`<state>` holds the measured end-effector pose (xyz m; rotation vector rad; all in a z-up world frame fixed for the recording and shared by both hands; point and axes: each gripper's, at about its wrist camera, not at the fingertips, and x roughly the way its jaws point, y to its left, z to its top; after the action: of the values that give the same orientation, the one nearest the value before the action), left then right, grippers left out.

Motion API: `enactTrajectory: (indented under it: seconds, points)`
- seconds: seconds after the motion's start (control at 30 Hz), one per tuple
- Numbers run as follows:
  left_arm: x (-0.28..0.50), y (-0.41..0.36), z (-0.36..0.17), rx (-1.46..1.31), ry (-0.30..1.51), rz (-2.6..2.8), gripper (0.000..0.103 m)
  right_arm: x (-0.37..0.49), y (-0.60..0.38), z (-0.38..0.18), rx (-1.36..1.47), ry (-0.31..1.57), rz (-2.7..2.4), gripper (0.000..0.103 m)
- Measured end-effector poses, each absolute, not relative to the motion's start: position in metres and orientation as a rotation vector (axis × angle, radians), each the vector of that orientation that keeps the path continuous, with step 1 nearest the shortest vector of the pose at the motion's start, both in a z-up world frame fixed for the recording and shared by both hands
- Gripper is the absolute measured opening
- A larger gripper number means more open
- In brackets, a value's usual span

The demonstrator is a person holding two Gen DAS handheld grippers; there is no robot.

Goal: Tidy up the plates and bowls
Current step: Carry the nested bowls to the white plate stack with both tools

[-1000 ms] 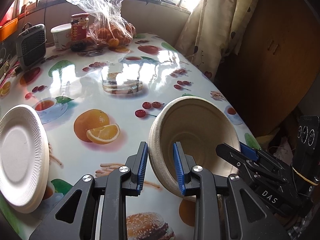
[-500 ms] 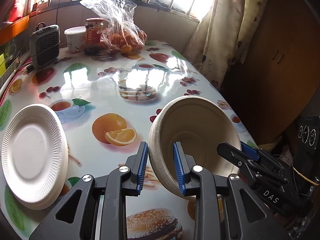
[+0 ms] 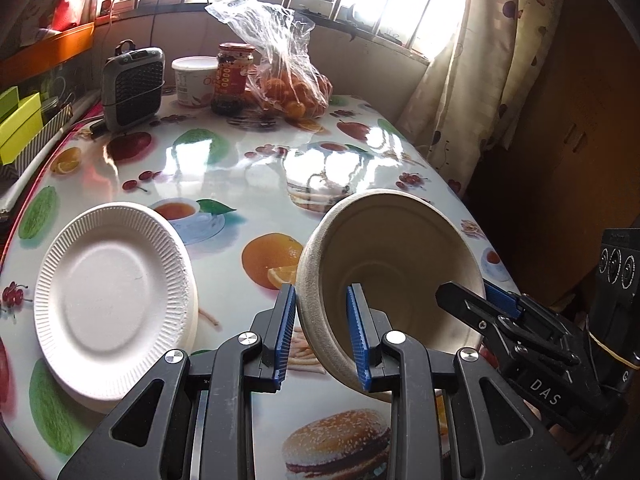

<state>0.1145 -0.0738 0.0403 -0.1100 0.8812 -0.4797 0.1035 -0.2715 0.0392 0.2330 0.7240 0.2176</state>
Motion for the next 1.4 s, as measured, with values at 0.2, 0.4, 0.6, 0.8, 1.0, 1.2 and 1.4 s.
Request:
enactTrajectory:
  seconds: [0.2,0.4,0.6,0.8,1.0,1.2,1.4]
  points:
    - [0.115,-0.055,0.042,-0.122,0.877,-0.431,0.027,0.113,-0.252,0.04,0.214,0.729,0.266,0.036]
    - [0.118,-0.037,0.042,-0.131,0.871,-0.393,0.027,0.121,-0.234,0.038,0.198,0.737,0.303,0.036]
    - [0.12,-0.02,0.042,-0.151,0.869,-0.361,0.027,0.128,-0.218,0.039,0.182,0.74,0.336,0.036]
    - [0.12,-0.002,0.041,-0.162,0.864,-0.324,0.027,0.136,-0.202,0.037,0.171,0.751,0.371,0.036]
    - [0.122,0.015,0.041,-0.187,0.858,-0.294,0.027,0.142,-0.184,0.039,0.148,0.756,0.405,0.036]
    - [0.123,0.033,0.043,-0.2,0.848,-0.267,0.027,0.151,-0.166,0.041,0.134,0.758,0.433,0.036]
    - [0.126,0.049,0.043,-0.214,0.842,-0.239,0.027,0.159,-0.15,0.041,0.126,0.764,0.458,0.036]
